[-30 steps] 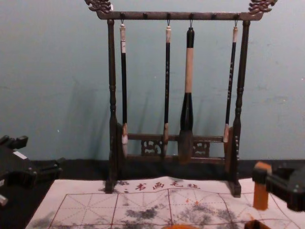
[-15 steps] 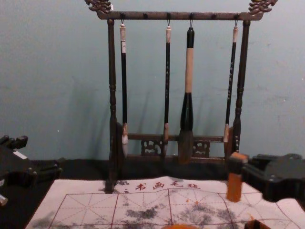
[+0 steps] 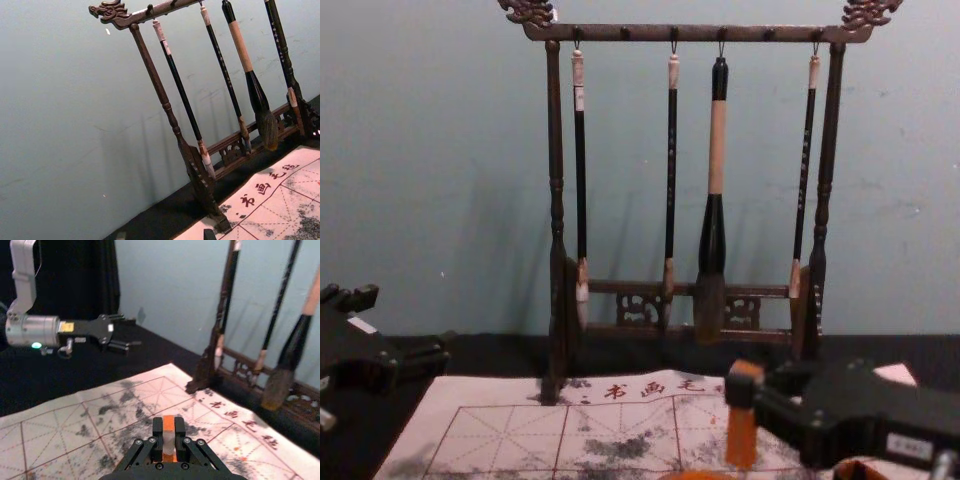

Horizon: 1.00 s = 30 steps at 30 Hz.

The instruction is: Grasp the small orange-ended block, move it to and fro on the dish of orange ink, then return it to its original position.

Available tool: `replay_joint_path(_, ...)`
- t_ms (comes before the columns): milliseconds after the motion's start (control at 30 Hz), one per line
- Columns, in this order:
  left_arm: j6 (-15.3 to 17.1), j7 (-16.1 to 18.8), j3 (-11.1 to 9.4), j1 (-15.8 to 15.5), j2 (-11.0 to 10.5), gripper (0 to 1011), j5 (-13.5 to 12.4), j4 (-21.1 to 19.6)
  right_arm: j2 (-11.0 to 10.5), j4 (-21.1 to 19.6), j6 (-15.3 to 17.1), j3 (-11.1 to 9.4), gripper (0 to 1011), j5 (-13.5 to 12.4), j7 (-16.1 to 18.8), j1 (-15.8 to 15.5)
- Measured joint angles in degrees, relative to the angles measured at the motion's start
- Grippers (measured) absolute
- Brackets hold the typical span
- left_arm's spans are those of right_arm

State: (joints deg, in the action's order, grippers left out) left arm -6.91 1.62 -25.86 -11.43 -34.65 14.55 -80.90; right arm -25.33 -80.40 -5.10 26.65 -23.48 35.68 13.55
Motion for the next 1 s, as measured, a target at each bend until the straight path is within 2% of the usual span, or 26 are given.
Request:
replay_joint_path(367, 0.0, 0.0, 0.0, 0.0, 0.0, 1001, 0.0, 0.0, 1.01, 3.15, -0.56, 3.61, 80, 1.46, 1.85, 2.66)
replay_joint_path(700, 0.0, 0.0, 0.0, 0.0, 0.0, 1001, 0.0, 0.0, 2.83, 6.43, -1.19, 6.77, 80, 3.39, 2.99, 5.4)
replay_joint_path(1000, 0.0, 0.0, 0.0, 0.0, 0.0, 1001, 0.0, 0.0, 3.84, 8.56, -1.33, 8.28, 80, 4.89, 3.1, 7.03)
